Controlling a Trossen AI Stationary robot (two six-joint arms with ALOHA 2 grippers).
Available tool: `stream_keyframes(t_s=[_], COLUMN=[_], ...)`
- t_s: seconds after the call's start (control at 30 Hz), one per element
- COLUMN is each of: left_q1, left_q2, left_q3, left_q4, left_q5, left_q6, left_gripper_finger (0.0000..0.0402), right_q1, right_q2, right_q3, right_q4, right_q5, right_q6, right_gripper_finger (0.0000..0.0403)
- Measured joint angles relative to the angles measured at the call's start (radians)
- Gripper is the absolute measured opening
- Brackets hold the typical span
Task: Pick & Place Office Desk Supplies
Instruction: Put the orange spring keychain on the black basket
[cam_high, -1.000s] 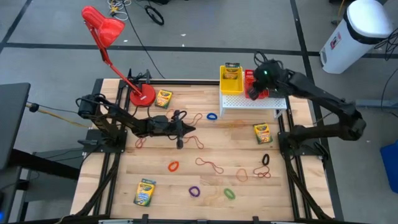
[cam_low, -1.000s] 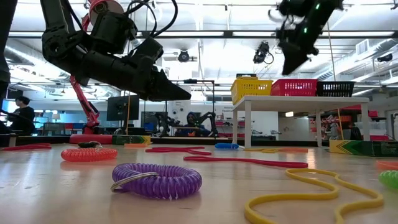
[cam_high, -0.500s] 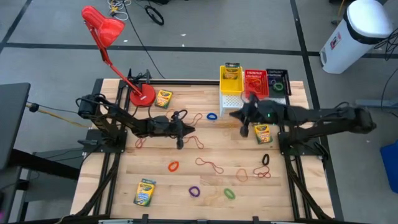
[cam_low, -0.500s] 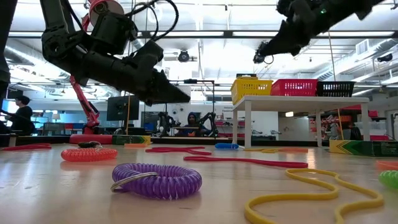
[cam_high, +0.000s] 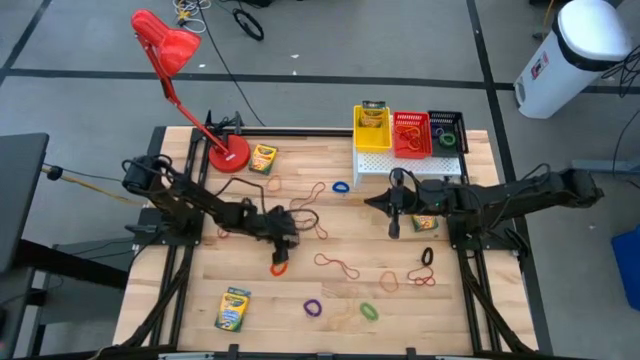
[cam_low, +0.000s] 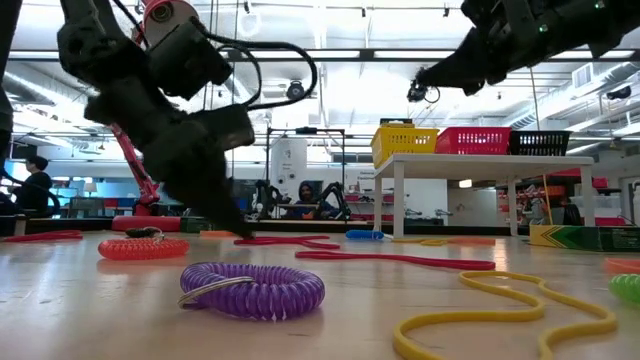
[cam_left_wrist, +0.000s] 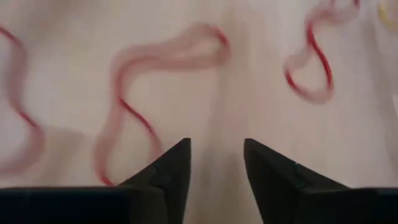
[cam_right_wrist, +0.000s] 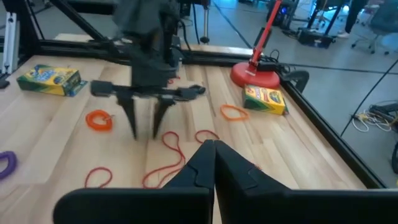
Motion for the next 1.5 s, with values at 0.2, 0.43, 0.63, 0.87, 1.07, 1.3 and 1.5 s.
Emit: stream_keyframes(t_s=[0.2, 0.43, 0.63, 0.87, 1.07, 1.3, 1.5], left_q1=[-0.097, -0.16, -0.2, -0.193, -0.179, -0.179, -0.166], left_q2=[0.0, 0.0, 0.0, 0.019, 0.078, 0.059, 0.026], left_q3=[0.1, 0.259, 0.337, 0.338, 0.343, 0.339, 0.336], left_q4=[-0.223, -0.544, -0.82, -0.825, -0.818, -0.823, -0.81], left_q5=[0.039, 0.155, 0.108, 0.11, 0.108, 0.091, -0.021], left_q6=[-0.039, -0.113, -0.192, -0.275, -0.283, -0.242, -0.187], left_gripper_finger=[0.0201, 0.0204, 0.0189, 0.0171, 0.0168, 0.0095, 0.0015], right_q1=[0.0, 0.0, 0.0, 0.0, 0.0, 0.0, -0.001], right_q2=[0.0, 0.0, 0.0, 0.0, 0.0, 0.0, 0.0], right_q3=[-0.049, -0.119, -0.131, -0.131, -0.131, -0.131, -0.131], right_q4=[0.055, 0.137, 0.173, 0.177, 0.173, 0.171, 0.162], right_q5=[0.0, -0.001, -0.002, -0.002, -0.002, -0.002, -0.018], right_q6=[-0.011, -0.02, -0.028, -0.026, -0.026, -0.026, -0.009], right_gripper_finger=[0.0014, 0.0009, 0.0007, 0.001, 0.0011, 0.0011, 0.0011])
